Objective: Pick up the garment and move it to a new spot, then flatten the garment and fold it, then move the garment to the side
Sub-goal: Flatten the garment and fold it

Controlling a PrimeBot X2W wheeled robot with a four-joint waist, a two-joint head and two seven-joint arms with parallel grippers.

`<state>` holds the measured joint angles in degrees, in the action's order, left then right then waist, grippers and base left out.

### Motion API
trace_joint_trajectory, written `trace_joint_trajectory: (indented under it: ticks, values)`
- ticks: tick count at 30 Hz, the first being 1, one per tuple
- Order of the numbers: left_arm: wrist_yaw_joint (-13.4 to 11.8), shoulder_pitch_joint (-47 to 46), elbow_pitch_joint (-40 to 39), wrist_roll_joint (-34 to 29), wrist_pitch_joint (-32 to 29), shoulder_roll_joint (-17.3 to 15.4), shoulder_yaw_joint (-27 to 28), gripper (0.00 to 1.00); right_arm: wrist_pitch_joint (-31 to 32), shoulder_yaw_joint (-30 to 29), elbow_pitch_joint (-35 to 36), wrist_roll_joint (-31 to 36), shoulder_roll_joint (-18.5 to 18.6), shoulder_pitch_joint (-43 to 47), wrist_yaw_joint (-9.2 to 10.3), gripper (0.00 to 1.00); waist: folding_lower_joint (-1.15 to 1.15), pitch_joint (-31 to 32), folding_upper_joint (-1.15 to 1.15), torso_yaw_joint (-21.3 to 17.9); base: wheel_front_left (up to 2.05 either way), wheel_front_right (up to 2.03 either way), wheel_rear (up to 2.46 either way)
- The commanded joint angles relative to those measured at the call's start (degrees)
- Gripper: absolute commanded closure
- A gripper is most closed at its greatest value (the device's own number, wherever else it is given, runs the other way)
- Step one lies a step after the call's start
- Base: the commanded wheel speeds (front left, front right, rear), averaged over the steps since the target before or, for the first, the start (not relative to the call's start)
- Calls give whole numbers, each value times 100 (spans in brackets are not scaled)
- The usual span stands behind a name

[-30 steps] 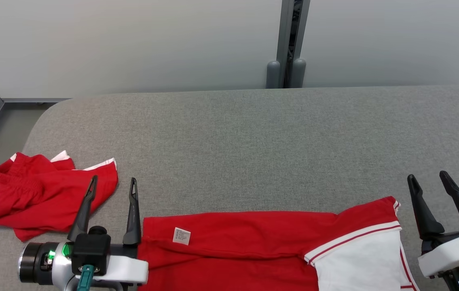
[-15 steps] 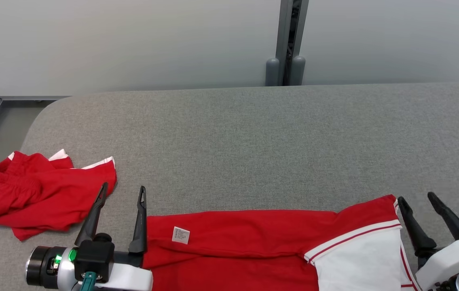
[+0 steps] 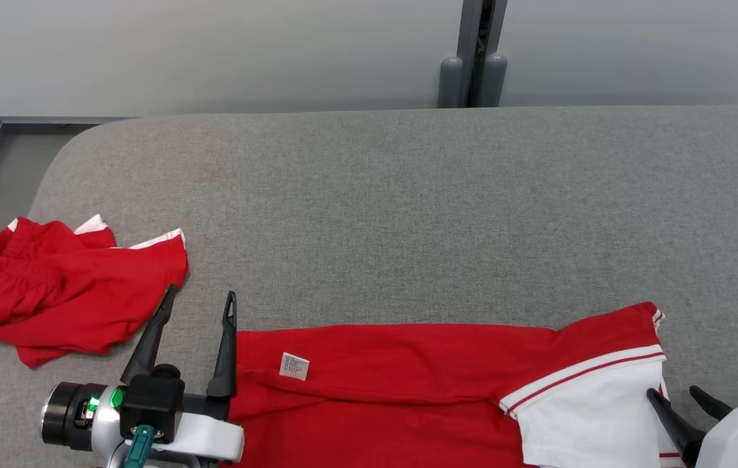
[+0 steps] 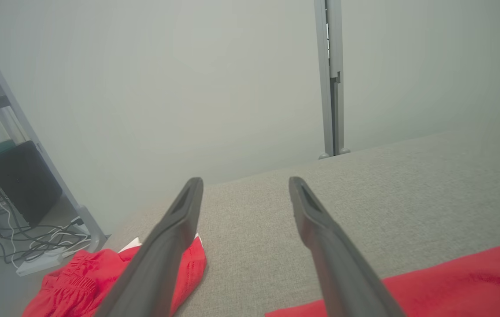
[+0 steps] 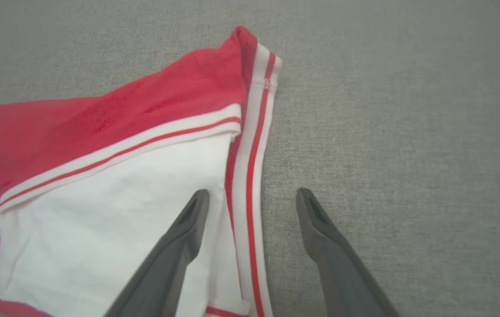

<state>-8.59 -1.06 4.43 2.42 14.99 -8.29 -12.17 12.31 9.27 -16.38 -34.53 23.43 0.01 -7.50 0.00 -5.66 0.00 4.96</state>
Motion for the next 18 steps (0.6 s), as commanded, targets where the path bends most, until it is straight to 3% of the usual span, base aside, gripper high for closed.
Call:
trace_joint_trajectory:
  ticks: [1,18]
  values:
    - [41,-116,7,-58,17,-10,39,0,53,26,-117,-102,52,-115,1,0,0,-96,0,38,0,0,0]
    - [125,-283,80,-210,18,-36,28,0,-39,1435,-853,-1210,126,-711,-6,0,0,-266,0,106,0,0,0]
